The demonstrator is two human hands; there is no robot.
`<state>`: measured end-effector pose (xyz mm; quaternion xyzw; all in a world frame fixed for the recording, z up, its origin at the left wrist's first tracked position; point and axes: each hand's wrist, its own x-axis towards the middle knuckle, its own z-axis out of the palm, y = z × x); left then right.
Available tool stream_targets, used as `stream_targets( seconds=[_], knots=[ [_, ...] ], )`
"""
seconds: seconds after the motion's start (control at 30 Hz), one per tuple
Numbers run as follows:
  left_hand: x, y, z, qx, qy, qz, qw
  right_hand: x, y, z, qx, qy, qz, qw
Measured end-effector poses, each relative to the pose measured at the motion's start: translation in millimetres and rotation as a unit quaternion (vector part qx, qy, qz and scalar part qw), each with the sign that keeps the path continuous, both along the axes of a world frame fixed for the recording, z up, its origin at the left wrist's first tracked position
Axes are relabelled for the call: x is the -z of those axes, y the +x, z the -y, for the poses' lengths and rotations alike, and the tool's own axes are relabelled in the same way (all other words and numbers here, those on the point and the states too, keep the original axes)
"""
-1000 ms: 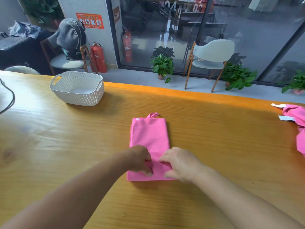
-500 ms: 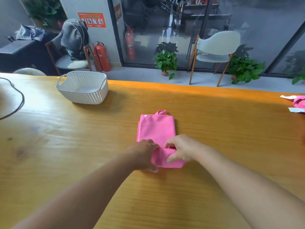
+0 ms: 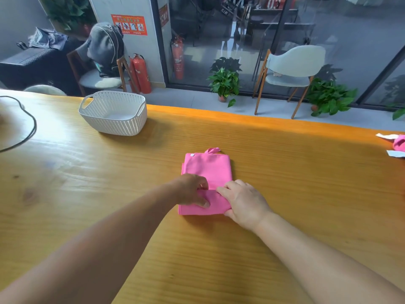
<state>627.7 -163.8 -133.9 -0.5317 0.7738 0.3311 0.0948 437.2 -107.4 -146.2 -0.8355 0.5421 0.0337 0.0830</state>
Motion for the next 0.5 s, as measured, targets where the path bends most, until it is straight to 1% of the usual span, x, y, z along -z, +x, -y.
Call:
stream_targets(
  seconds=[0.1, 0.17, 0.23, 0.3, 0.33, 0.37, 0.43, 0.5],
  knots=[
    [2.0, 2.8, -11.5, 0.011, 0.028, 0.005, 1.000, -8.3, -0.1, 2.6, -0.011, 0.059, 0.008, 0.998],
    [5.4, 5.4, -22.6, 0.021, 0.020, -0.002, 1.000, -10.5, -1.9, 2.0, -0.008, 0.098, 0.013, 0.995],
    [10.4, 4.8, -33.7, 0.058, -0.036, 0.019, 0.997, -15.4, -1.6, 5.4, 0.011, 0.144, 0.007, 0.989],
    [17.9, 1.1, -42.5, 0.102, -0.111, 0.051, 0.987, -20.2, 1.0, 11.6, 0.017, 0.198, -0.002, 0.980],
    [21.1, -0.6, -44.8, 0.110, -0.129, 0.053, 0.984, -20.7, 2.0, 15.1, 0.020, 0.224, 0.000, 0.974],
    [22.6, -1.2, -45.3, 0.106, -0.131, 0.044, 0.985, -20.0, 2.2, 18.2, 0.026, 0.248, 0.006, 0.968],
    [18.5, -0.2, -42.0, 0.083, -0.105, 0.018, 0.991, -19.6, -0.1, 23.3, 0.043, 0.279, 0.029, 0.959],
    [11.4, 0.3, -32.9, 0.063, -0.068, 0.006, 0.996, -21.7, -4.5, 26.3, 0.061, 0.264, 0.043, 0.962]
  ],
)
